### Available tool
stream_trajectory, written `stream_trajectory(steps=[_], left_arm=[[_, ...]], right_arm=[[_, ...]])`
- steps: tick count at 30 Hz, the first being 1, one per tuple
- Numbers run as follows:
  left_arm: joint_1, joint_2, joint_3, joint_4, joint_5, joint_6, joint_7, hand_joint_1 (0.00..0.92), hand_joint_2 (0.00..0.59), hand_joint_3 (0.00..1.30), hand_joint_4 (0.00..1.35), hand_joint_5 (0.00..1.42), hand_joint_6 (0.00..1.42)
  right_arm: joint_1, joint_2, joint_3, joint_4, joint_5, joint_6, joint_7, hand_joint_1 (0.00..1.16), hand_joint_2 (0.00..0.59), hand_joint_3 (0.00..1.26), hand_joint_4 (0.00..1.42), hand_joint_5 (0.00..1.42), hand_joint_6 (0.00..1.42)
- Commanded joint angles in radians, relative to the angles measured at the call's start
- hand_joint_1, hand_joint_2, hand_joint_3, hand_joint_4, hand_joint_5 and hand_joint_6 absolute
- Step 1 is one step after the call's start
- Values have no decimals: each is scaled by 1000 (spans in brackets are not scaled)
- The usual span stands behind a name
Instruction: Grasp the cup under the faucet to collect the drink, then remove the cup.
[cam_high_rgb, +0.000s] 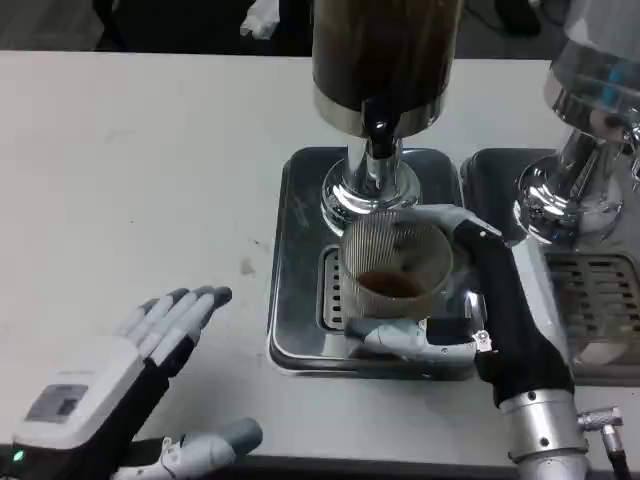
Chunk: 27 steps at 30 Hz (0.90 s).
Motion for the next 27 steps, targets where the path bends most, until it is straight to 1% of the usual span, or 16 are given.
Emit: stream_trajectory(steps=[1,4,9,13,16,20,24,27], left_arm=[[96,23,29,-109,59,50,20,0,117,0,0,0,0],[157,18,45,-165,82,75,30,0,113,0,0,0,0],[227,10,63,-223,116,102,49,0,111,0,0,0,0],[265,13,70,-251,125,100,66,0,110,0,0,0,0],[299,-3,79,-261,138,92,120,0,107,0,0,0,0],[307,-21,69,-266,151,96,159,0,105,0,0,0,0],[289,-31,49,-279,158,85,177,0,106,0,0,0,0],[294,-49,47,-308,182,88,215,0,110,0,0,0,0]], right_arm=[[47,-17,-23,-120,41,10,47,1091,66,833,870,980,1331],[93,-22,-22,-187,55,23,79,1088,66,833,871,980,1331],[151,-29,-11,-277,43,32,108,1082,70,833,871,990,1332],[190,-48,-10,-339,39,35,139,1080,72,834,871,991,1332],[225,-59,-12,-385,54,43,170,1079,73,834,871,991,1332],[256,-63,-19,-417,66,52,193,1079,73,834,871,991,1332],[282,-77,-35,-442,84,51,216,1079,73,834,871,991,1332],[298,-81,-44,-460,91,46,228,1075,73,834,871,992,1332]])
